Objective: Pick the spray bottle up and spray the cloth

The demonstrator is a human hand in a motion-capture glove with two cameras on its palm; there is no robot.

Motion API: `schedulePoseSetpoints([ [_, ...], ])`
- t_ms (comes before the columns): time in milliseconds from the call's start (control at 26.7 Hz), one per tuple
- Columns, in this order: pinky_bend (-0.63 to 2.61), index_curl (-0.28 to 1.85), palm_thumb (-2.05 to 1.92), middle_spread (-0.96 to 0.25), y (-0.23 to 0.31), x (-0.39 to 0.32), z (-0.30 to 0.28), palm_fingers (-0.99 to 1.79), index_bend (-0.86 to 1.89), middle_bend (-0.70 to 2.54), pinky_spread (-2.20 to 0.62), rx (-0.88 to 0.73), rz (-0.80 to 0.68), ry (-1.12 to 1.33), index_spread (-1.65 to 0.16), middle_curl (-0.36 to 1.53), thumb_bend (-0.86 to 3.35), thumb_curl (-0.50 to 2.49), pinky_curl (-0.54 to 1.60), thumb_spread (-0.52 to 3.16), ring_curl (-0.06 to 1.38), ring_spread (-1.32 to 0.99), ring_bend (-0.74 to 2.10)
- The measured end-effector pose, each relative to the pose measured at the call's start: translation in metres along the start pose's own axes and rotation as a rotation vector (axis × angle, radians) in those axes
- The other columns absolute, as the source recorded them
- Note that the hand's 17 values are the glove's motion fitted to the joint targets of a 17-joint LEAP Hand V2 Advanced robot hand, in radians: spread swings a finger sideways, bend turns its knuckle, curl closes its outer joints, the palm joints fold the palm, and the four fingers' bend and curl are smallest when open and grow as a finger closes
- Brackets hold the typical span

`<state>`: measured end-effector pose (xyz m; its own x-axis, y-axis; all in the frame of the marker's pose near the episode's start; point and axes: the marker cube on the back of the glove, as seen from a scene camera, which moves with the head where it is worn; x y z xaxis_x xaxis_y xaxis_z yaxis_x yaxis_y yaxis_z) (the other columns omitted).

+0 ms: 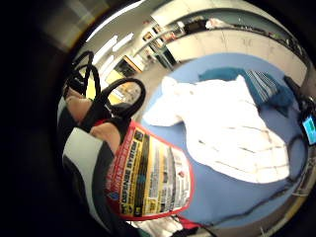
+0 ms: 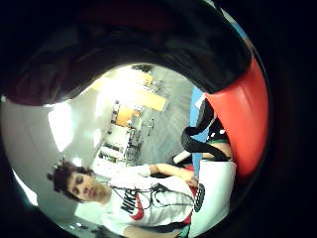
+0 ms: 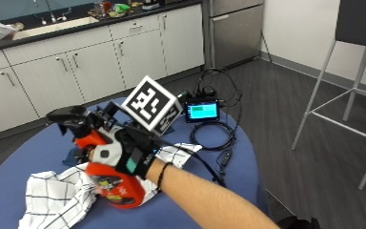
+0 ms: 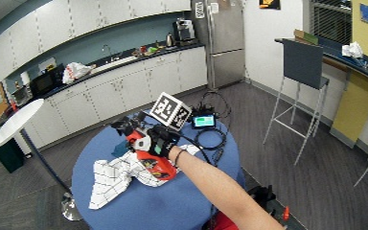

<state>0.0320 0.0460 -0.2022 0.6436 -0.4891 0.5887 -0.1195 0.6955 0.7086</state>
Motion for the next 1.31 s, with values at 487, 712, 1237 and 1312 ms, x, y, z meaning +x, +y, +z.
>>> schedulePoseSetpoints([
  [487, 0.45, 0.25, 0.97, -0.10, 0.026, -0.024, 0.172, 1.13, 0.09, 0.49, 0.06, -0.065, -0.169, -0.197, -0.18, 0.47, -0.02, 0.65, 0.33, 0.81, 0.40, -0.10, 0.57],
  [712, 0.45, 0.24, 0.97, -0.10, 0.021, -0.026, 0.180, 1.13, 0.09, 0.49, 0.05, -0.042, -0.199, -0.229, -0.19, 0.47, -0.02, 0.65, 0.34, 0.82, 0.40, -0.11, 0.57],
  [1237, 0.52, 0.21, 0.92, -0.11, 0.049, -0.001, 0.164, 0.81, 0.06, 0.39, 0.07, -0.102, -0.210, -0.322, -0.29, 0.44, -0.03, 0.61, 0.37, 0.94, 0.40, -0.10, 0.51],
  [1312, 0.53, 0.21, 0.91, -0.11, 0.062, 0.016, 0.142, 0.79, 0.07, 0.38, 0.08, -0.082, -0.214, -0.260, -0.30, 0.44, -0.03, 0.60, 0.37, 0.96, 0.40, -0.10, 0.49],
])
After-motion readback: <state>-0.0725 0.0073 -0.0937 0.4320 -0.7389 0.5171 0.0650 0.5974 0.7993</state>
